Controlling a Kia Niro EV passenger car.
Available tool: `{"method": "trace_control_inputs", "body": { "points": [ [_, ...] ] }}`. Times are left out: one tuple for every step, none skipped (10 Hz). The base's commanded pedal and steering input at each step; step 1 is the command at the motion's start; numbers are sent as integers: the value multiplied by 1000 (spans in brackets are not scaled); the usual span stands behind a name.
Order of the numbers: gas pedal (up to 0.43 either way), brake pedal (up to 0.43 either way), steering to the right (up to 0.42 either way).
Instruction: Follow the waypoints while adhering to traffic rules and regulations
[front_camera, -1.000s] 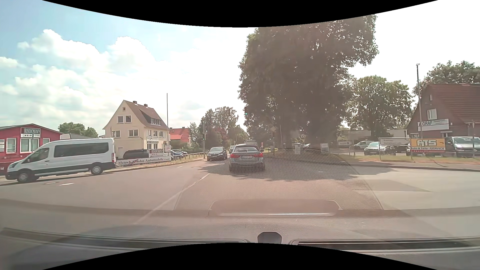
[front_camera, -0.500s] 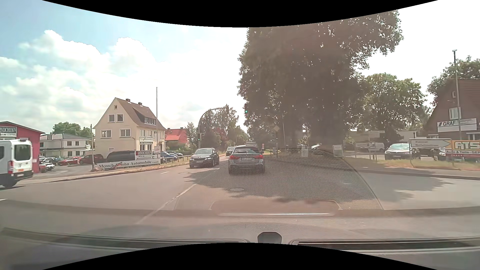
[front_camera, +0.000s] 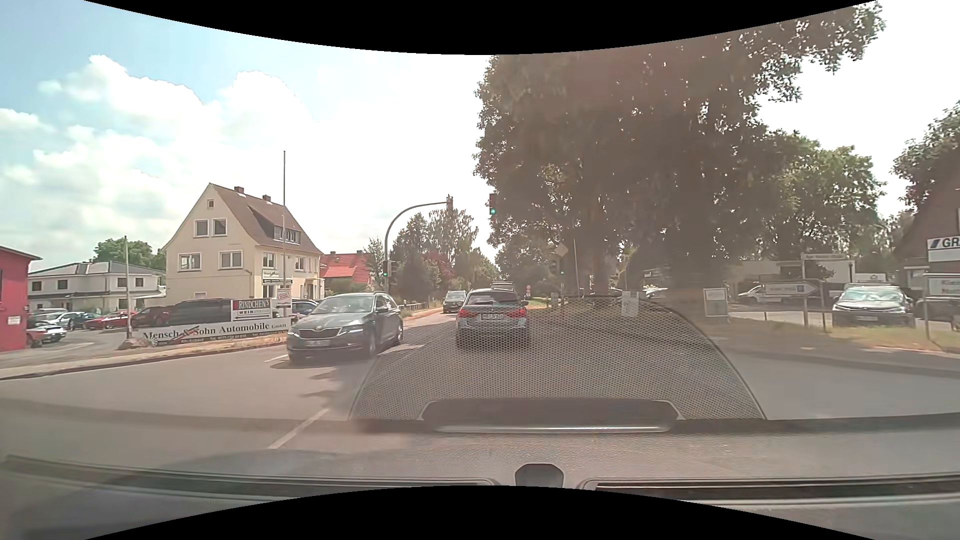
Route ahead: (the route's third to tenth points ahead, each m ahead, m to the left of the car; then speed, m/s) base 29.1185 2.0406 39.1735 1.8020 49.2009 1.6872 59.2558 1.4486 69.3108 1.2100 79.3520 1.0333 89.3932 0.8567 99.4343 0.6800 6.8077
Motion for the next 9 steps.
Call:
{"method": "trace_control_inputs", "body": {
  "points": [
    [157,0,-5],
    [157,0,-5],
    [157,0,-5],
    [157,0,-5],
    [150,0,-5],
    [150,0,-5],
    [150,0,-5],
    [150,0,-5],
    [150,0,-5]
  ]
}}
